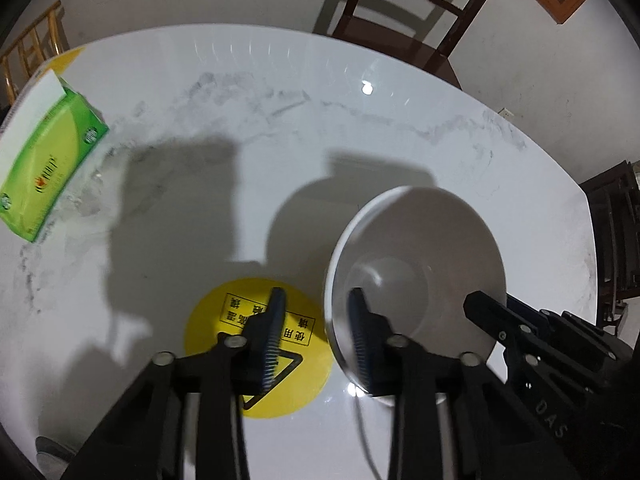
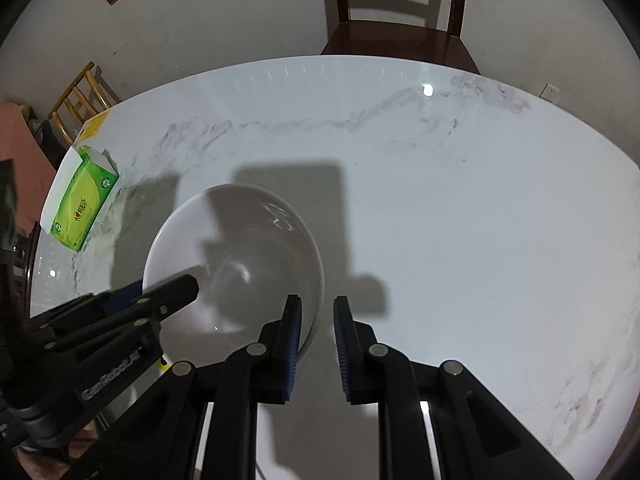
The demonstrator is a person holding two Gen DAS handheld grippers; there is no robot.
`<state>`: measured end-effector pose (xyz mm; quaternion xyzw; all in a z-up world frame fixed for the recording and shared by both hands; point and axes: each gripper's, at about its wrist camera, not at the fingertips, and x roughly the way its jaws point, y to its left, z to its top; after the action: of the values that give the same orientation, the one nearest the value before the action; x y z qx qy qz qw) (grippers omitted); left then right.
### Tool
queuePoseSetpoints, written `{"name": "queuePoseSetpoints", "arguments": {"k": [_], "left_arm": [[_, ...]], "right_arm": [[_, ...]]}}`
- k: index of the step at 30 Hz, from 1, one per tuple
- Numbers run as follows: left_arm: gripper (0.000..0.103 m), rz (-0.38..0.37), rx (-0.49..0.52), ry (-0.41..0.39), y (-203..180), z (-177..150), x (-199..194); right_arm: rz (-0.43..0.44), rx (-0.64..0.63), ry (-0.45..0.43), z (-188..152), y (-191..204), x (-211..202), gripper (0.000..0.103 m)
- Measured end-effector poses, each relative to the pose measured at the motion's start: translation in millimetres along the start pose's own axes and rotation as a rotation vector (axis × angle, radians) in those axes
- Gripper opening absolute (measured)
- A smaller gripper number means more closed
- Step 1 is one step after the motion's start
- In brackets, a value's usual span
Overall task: Organize plates and bowls
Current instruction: 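Grip the small white Rabbit bowl rim with both tools, then lift the small white bowl with both tools over the pink bowl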
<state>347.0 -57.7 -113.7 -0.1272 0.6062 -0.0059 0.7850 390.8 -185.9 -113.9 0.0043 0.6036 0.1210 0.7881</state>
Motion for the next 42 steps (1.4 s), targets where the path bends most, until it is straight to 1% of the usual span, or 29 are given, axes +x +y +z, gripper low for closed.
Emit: {"name": "queuePoseSetpoints", "arguments": {"k": [1, 2, 3, 5, 12, 18, 24, 33, 42], "left_arm": [[0.02, -0.001, -0.001, 0.001, 0, 0, 2], [0.015, -0.021, -0.006, -0.001, 1, 0, 2], [0.013, -0.037, -0.005, -0.002, 0, -1, 2], [0.008, -0.037, 0.004, 0.0, -3, -3, 0], [0.008, -0.03, 0.015, 0.017, -6, -17, -6], [0.008, -0.009, 0.045, -0.002, -12, -31, -25], [0.008, -0.016, 0.055, -0.011, -16, -41, -44], [0.008, -0.017, 0.092, -0.051, -27, -64, -82], [0.008, -0.01, 0.124, -0.082, -32, -101, -118]], "right_arm": [[0.004, 0.003, 0.002, -1, 0, 0, 0.017], [0.008, 0.007, 0.002, -1, -1, 0, 0.017], [0.01, 0.012, 0.0, -3, -1, -1, 0.016], [0.01, 0.011, 0.004, -5, 1, -1, 0.013], [-0.003, 0.022, 0.019, -18, 3, -8, 0.011], [-0.007, 0.012, 0.013, -33, 7, -25, 0.012], [-0.01, 0.008, -0.003, -47, 11, -48, 0.011], [-0.02, -0.004, -0.04, -71, 17, -87, 0.011], [-0.02, -0.019, -0.083, -110, 29, -127, 0.012]]}}
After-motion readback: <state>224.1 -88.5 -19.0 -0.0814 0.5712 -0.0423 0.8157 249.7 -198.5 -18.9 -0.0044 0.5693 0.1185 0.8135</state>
